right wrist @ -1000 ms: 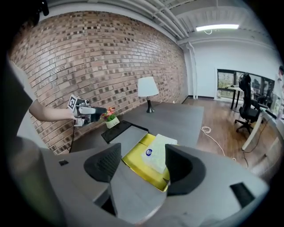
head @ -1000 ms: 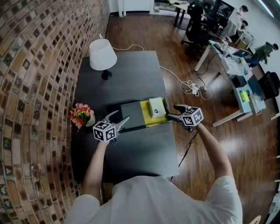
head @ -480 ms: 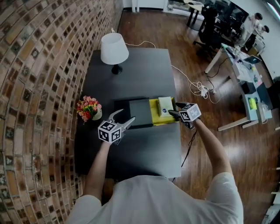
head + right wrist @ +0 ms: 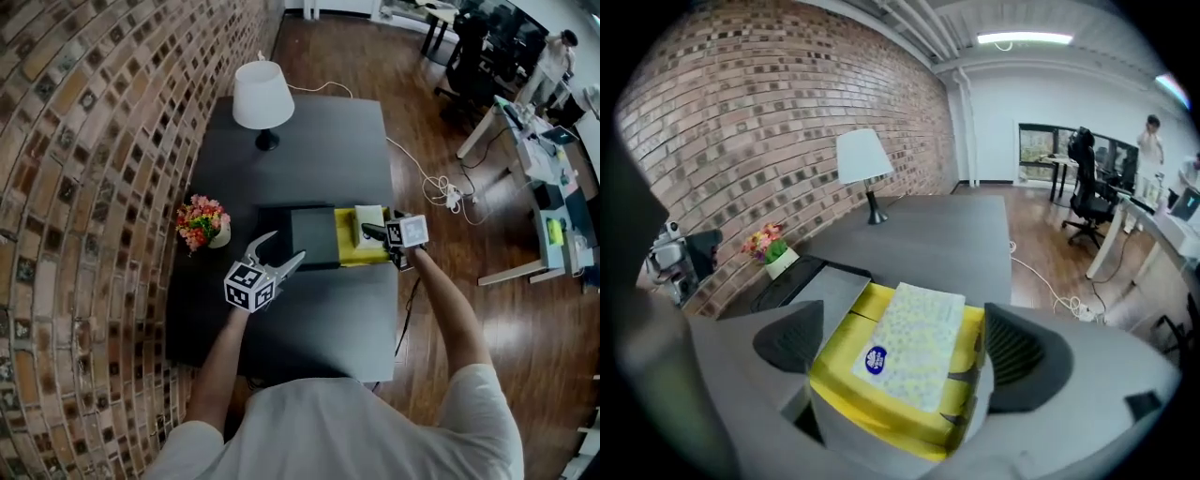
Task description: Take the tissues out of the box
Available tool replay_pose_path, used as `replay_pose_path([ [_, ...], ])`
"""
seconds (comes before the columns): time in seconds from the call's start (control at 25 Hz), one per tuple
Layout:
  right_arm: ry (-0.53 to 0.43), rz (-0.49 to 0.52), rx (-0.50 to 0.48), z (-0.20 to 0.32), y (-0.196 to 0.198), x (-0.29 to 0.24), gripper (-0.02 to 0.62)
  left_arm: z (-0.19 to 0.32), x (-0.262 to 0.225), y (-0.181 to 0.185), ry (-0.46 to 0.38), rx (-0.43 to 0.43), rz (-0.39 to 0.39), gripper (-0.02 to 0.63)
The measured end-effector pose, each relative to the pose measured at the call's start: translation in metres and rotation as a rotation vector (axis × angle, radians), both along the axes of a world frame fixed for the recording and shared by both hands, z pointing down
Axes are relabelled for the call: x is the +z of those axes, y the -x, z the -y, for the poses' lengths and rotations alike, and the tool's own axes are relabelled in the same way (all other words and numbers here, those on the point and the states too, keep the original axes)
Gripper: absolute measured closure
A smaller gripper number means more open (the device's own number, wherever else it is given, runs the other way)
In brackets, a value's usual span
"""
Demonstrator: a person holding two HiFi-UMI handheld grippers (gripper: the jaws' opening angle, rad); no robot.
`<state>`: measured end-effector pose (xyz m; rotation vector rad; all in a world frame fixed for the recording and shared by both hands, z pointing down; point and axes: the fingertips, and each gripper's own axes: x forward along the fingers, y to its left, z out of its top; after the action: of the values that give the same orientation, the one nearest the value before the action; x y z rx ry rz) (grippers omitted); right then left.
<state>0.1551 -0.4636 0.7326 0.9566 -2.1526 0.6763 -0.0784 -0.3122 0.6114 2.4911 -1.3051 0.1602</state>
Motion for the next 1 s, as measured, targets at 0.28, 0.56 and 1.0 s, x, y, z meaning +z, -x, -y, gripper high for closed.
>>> replay_pose_path([
  [0.28,-0.008,-0.002,0.123,0.020,0.014,0.020,0.048,-0.004,-0.002,0.004,-0.073,-0.073,0.091,0.213],
  [0.56,0.008,-0.091,0.139,0.027,0.015,0.041,0.005,-0.010,-0.013,0.020,-0.142,-0.168,0.143,0.196],
  [1.0,0.106,-0.111,0.169,0.010,0.022,0.088,-0.020,-0.014,-0.029,0.022,-0.245,-0.212,0.154,0.164],
])
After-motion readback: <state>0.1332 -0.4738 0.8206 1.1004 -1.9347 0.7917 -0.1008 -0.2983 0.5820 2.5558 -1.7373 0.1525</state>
